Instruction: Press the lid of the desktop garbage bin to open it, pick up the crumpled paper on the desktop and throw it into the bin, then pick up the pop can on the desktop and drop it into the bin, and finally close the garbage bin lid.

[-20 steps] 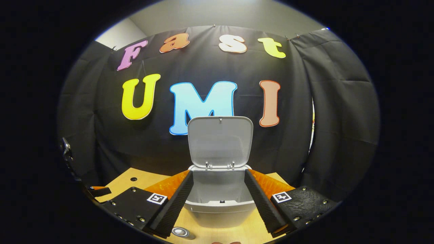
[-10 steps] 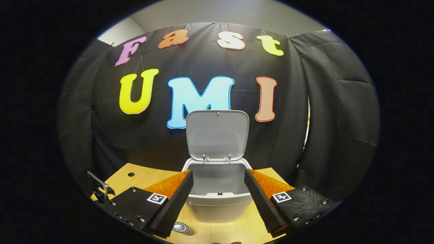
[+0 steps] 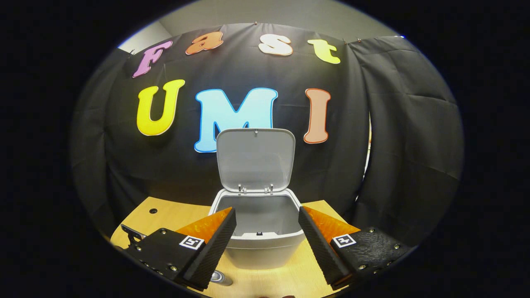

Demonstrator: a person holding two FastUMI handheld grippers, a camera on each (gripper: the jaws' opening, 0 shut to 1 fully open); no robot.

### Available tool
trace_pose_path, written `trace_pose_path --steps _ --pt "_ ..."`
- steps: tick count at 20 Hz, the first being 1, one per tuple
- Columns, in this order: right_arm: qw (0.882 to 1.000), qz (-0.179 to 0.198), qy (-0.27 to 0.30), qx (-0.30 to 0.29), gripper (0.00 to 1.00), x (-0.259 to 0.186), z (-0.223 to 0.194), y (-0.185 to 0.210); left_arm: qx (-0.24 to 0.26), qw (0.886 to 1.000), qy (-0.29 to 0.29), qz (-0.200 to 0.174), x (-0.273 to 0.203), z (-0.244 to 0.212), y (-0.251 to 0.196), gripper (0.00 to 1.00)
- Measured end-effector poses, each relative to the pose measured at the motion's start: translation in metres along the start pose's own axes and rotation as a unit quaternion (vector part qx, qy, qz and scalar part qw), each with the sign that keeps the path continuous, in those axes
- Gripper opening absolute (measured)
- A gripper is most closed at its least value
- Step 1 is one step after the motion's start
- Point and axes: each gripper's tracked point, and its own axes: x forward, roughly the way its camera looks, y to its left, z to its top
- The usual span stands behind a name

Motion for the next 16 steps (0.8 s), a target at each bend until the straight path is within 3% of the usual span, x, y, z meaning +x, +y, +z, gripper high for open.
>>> trace_pose_path --steps 1,3,4,5,8,9,16 --pt "1.000 -0.004 0.000 0.001 0.97 0.001 -0.001 -0.003 0.003 1.000 0.001 0.000 0.002 0.000 0.000 0.87" --pt "1.000 -0.010 0.002 0.001 0.97 0.001 -0.001 -0.007 0.002 1.000 0.005 -0.002 0.005 -0.001 -0.002 0.80" --pt "1.000 -0.012 0.003 0.001 0.97 0.001 -0.001 -0.009 0.003 1.000 0.009 -0.002 0.007 -0.003 -0.003 0.84" --pt "1.000 -0.014 0.004 0.002 0.97 0.001 -0.002 -0.010 0.001 1.000 0.011 -0.007 0.009 -0.004 -0.005 0.75" --pt "1.000 -0.016 0.005 0.002 0.97 -0.001 -0.003 -0.012 0.001 1.000 0.009 -0.013 0.008 0.000 -0.010 0.63" --pt "1.000 -0.016 0.006 0.000 0.97 0.000 -0.004 -0.011 0.001 1.000 0.009 -0.017 0.007 0.002 -0.013 0.44" --pt "1.000 -0.009 0.001 0.000 0.97 -0.002 -0.004 -0.008 0.038 0.999 -0.037 -0.001 -0.013 0.034 -0.012 0.44"
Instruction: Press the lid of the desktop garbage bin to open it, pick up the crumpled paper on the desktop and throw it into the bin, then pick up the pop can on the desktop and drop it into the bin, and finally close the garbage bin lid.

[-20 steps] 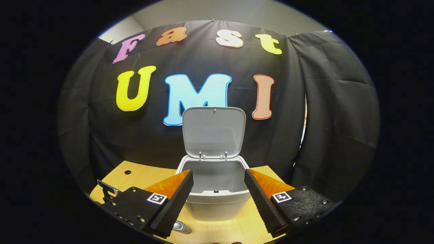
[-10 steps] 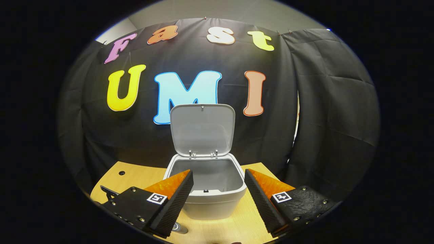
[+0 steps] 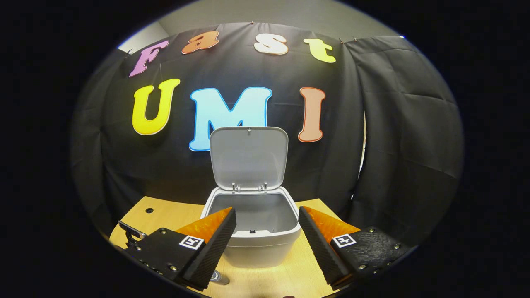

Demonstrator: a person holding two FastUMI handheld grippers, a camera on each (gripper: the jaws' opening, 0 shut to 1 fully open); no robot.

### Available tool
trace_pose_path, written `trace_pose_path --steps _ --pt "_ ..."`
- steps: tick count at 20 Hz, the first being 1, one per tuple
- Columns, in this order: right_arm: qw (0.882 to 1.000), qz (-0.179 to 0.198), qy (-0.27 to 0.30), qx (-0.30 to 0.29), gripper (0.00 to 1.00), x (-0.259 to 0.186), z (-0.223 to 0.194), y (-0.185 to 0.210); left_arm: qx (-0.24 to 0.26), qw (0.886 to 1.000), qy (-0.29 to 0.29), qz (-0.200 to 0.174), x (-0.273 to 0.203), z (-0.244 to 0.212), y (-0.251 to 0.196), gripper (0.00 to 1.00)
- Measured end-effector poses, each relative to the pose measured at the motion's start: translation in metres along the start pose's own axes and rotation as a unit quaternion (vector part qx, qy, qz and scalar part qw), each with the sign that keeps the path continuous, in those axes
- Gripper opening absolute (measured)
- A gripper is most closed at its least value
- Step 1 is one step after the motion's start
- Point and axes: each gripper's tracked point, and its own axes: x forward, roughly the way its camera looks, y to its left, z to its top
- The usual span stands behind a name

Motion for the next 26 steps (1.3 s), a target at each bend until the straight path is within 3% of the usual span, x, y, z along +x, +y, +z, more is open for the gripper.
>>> trace_pose_path --steps 7,9,13,26 --pt "1.000 -0.003 0.001 0.011 0.97 0.004 -0.006 -0.009 0.057 0.996 -0.068 -0.006 -0.029 0.054 -0.016 0.45" --pt "1.000 -0.004 0.004 0.014 0.97 0.004 -0.009 -0.011 0.066 0.994 -0.087 -0.012 -0.035 0.074 -0.024 0.40" --pt "1.000 -0.006 0.007 0.019 0.97 0.003 -0.015 -0.016 0.077 0.988 -0.132 -0.025 -0.053 0.121 -0.042 0.45" --pt "0.999 -0.023 0.013 0.040 0.97 0.002 -0.026 -0.039 0.090 0.952 -0.279 -0.083 -0.133 0.264 -0.118 0.45"
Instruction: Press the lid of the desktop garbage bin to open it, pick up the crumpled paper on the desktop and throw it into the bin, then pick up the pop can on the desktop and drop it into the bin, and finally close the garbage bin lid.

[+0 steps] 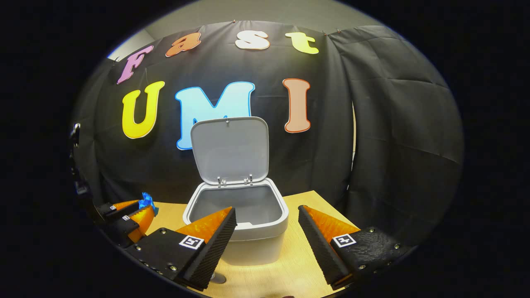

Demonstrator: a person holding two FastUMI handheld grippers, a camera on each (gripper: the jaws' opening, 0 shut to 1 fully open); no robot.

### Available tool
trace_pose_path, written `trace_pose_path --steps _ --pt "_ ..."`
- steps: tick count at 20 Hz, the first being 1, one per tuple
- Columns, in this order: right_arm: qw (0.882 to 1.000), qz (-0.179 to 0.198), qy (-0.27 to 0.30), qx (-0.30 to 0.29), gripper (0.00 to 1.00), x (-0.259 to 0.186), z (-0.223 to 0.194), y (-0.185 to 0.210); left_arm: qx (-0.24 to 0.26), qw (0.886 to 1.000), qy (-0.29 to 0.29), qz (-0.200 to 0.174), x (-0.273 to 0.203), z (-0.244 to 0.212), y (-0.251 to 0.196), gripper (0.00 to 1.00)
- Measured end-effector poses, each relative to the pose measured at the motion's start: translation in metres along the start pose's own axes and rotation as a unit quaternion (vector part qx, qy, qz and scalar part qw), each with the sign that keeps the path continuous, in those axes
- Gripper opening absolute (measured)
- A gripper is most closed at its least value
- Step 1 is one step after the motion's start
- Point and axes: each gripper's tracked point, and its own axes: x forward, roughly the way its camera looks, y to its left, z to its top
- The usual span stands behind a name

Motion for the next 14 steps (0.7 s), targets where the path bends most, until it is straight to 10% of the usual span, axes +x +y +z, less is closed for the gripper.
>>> trace_pose_path --steps 14 --pt "0.999 -0.048 0.006 0.015 0.97 -0.015 -0.011 -0.052 0.009 0.996 -0.036 -0.084 0.025 0.054 -0.088 0.44"
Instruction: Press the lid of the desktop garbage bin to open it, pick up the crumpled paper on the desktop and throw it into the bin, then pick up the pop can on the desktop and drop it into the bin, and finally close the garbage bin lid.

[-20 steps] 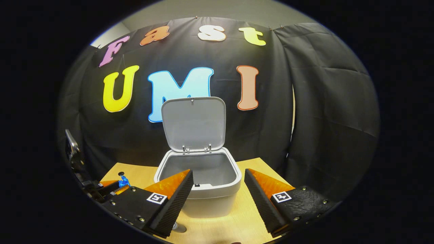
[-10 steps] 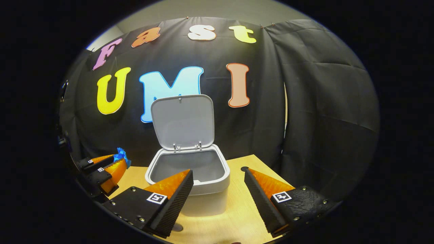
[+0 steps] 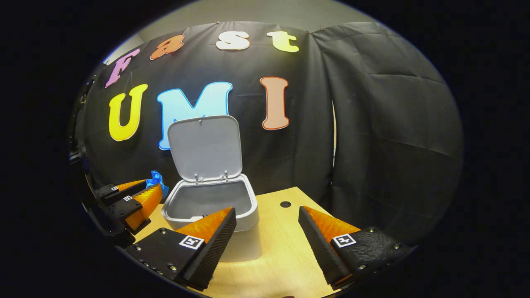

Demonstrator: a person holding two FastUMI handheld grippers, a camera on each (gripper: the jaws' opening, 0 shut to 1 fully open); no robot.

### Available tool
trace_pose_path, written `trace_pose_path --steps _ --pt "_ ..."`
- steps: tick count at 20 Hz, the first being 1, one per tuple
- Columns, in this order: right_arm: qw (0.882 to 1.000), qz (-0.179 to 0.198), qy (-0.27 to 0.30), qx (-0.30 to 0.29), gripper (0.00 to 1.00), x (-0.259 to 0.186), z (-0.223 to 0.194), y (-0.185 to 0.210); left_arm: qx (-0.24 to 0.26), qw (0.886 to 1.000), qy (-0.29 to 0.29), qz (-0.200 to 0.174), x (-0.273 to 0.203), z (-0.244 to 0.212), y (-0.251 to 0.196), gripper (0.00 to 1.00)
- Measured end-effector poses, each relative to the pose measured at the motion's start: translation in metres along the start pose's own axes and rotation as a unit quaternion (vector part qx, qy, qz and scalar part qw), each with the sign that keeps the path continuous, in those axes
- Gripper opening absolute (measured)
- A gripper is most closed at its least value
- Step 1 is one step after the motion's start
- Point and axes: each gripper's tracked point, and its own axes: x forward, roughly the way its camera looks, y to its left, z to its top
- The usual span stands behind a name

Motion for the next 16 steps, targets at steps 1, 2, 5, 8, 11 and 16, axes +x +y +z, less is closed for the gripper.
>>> trace_pose_path --steps 1,2,5,8,11,16 --pt "1.000 -0.003 0.001 0.000 0.97 0.0001 -0.0015 -0.0032 -0.001 1.000 0.002 -0.002 0.0018 -0.0005 -0.0015 0.44" --pt "1.000 -0.005 0.003 -0.001 0.98 0.0000 -0.0017 -0.0055 -0.002 1.000 0.003 -0.004 0.0034 -0.0012 -0.0023 0.40" --pt "1.000 -0.008 0.005 0.001 0.98 0.0013 -0.0037 -0.0098 -0.008 1.000 0.006 -0.008 0.0065 -0.0030 -0.0050 0.40" --pt "1.000 -0.006 0.006 0.002 0.98 0.0041 -0.0043 -0.0089 -0.010 1.000 0.009 -0.012 0.0074 -0.0043 -0.0062 0.40" --pt "1.000 -0.001 0.007 0.002 0.98 0.0061 -0.0051 -0.0053 -0.010 1.000 0.009 -0.014 0.0079 -0.0040 -0.0065 0.40" --pt "1.000 0.002 0.009 0.002 0.97 0.0076 -0.0051 -0.0040 -0.012 1.000 0.008 -0.017 0.0079 -0.0032 -0.0061 0.56"
